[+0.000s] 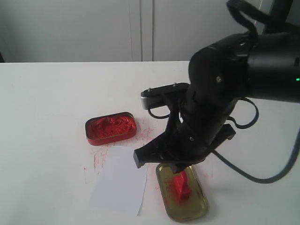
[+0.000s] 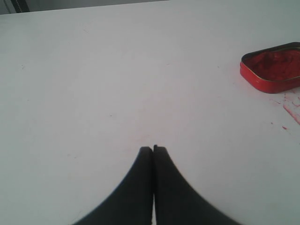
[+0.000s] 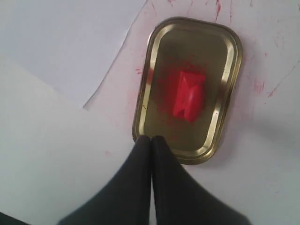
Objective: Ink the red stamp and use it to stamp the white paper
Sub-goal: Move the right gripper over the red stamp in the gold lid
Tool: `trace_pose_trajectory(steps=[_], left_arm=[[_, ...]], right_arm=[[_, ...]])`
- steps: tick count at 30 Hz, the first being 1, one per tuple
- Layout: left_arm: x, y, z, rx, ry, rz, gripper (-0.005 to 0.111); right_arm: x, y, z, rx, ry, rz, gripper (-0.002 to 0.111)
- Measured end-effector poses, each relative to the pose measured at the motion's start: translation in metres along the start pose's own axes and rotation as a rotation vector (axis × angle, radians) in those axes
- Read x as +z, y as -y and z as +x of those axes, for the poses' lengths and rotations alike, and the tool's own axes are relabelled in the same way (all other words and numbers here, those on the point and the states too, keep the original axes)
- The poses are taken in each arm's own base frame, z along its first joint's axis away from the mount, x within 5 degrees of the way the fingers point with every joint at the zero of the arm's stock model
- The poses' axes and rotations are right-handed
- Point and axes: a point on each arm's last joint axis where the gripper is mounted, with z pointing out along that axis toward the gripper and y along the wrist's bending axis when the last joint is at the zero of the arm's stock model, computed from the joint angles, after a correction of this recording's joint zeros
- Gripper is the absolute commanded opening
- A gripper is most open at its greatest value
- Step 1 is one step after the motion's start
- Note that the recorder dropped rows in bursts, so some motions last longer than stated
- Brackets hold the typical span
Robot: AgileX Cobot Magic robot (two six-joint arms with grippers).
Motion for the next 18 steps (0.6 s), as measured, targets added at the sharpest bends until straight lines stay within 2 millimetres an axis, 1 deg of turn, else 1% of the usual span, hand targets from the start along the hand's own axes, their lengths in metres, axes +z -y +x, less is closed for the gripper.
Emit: trace_pose_trajectory(steps=[5,6,8,9,13,15,18], left_arm=[[0.000,0.000,0.000,0.000,0.000,0.000,0.000],[0.000,0.000,0.000,0.000,0.000,0.000,0.000],[0.000,0.000,0.000,0.000,0.000,0.000,0.000],[0.000,0.000,0.000,0.000,0.000,0.000,0.000],[0.000,0.000,0.000,0.000,0.000,0.000,0.000],[0.000,0.000,0.000,0.000,0.000,0.000,0.000],[0.000,0.000,0.000,0.000,0.000,0.000,0.000]], right_arm=[[0.014,-0.003,-0.008,-0.011,-0.006,0.059,0.002],[0.015,-0.003,-0.009,-0.014,-0.007,0.063,0.004],[0.018,-0.002,-0.010,-0.013,-0.007,0.081,0.014],[0.018,-0.001,-0.010,-0.007,-0.004,0.088,0.023],[0.018,0.004,-0.012,0.019,0.021,0.143,0.038],[0.023,0.008,-0.009,0.029,0.014,0.180,0.041],[0.038,0.011,-0.004,0.037,-0.012,0.196,0.041]])
